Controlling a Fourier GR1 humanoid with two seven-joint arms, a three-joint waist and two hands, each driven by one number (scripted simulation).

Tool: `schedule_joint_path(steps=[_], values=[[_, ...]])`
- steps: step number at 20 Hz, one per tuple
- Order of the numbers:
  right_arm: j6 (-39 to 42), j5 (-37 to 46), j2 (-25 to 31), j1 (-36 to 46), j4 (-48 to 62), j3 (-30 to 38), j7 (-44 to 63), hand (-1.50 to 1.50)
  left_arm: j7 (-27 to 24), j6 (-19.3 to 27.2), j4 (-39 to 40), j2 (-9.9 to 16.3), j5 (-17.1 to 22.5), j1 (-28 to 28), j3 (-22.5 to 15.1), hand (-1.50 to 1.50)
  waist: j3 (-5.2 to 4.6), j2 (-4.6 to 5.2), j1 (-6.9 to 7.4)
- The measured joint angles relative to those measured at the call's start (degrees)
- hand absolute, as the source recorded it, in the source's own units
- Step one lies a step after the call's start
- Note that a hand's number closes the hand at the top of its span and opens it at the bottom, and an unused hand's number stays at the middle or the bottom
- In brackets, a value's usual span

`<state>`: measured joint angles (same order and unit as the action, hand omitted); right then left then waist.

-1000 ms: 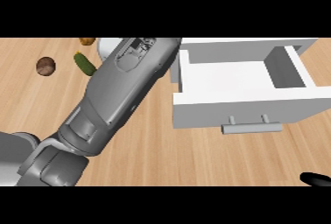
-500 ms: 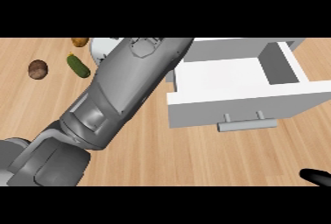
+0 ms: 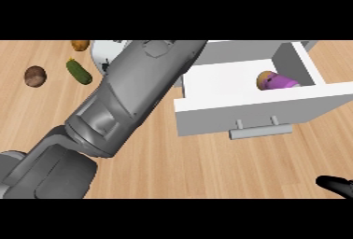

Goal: Pick up the can, place it into the drawer and close the drawer

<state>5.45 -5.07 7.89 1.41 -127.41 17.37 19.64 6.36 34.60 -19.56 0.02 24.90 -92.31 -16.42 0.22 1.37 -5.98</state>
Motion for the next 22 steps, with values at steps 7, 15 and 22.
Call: schedule_joint_path(steps=[7,15,22], values=[[0.86,4.5,3.07,3.03,-0.09,-1.91,-0.44,-1.5,-2.56,2.07,1.71,-0.01,2.67,-0.23,-0.64,-1.5,-0.03,0.33,-0.28],[2.61,15.23,7.28,6.05,2.0,-6.73,-4.98,-1.5,-4.62,2.51,1.59,-0.01,6.9,-0.24,0.28,-1.5,-0.06,0.45,0.46],[0.95,29.34,9.94,10.66,10.67,-13.03,-9.97,-1.5,-6.82,2.58,1.56,-0.01,9.19,-0.36,0.55,-1.5,-0.09,0.29,2.35]])
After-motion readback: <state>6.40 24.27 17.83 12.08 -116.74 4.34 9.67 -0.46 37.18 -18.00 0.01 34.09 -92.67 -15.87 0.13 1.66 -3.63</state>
